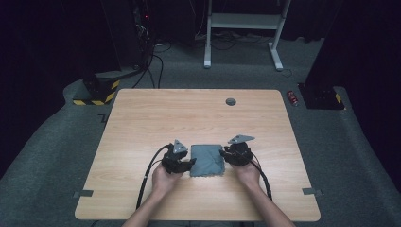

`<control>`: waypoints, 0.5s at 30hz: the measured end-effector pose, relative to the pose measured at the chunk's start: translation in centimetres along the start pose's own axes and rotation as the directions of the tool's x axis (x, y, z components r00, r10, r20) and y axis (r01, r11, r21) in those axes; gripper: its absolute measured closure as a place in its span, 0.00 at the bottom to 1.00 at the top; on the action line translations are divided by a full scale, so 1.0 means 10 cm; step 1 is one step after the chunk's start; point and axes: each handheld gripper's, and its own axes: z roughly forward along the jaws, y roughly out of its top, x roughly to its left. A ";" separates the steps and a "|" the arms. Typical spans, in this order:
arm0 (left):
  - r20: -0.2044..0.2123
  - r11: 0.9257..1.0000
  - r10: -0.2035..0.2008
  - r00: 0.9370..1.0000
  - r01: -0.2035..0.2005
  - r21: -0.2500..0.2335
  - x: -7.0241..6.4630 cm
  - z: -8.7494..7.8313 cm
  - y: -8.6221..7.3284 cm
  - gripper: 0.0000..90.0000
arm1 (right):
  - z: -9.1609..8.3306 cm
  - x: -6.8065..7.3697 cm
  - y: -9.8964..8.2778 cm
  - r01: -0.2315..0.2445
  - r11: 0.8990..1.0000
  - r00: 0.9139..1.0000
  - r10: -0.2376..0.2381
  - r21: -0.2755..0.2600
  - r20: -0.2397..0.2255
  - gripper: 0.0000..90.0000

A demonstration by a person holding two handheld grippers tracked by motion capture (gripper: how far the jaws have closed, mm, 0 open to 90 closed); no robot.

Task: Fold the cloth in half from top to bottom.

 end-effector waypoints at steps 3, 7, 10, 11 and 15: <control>-0.046 0.999 -0.031 0.998 0.032 0.018 0.06 0.14 0.12 0.55 | 0.12 -0.06 0.09 -0.037 0.999 0.999 0.037 0.016 0.015 0.71; -0.095 0.999 0.020 0.995 -0.015 0.051 0.08 0.30 0.18 0.56 | 0.22 -0.07 0.14 -0.009 0.999 1.000 0.009 0.037 0.014 0.92; -0.095 0.998 0.026 0.995 -0.021 0.052 0.13 0.35 0.23 0.59 | 0.24 -0.04 0.18 0.035 0.998 0.998 -0.037 0.049 0.043 0.98; -0.098 0.998 0.034 0.995 -0.029 0.057 0.14 0.37 0.25 0.59 | 0.26 -0.05 0.20 0.037 0.998 0.998 -0.040 0.049 0.054 0.98; -0.100 0.999 0.042 0.994 -0.038 0.037 0.19 0.41 0.27 0.60 | 0.31 -0.10 0.24 0.014 0.999 0.997 -0.017 0.039 0.074 0.96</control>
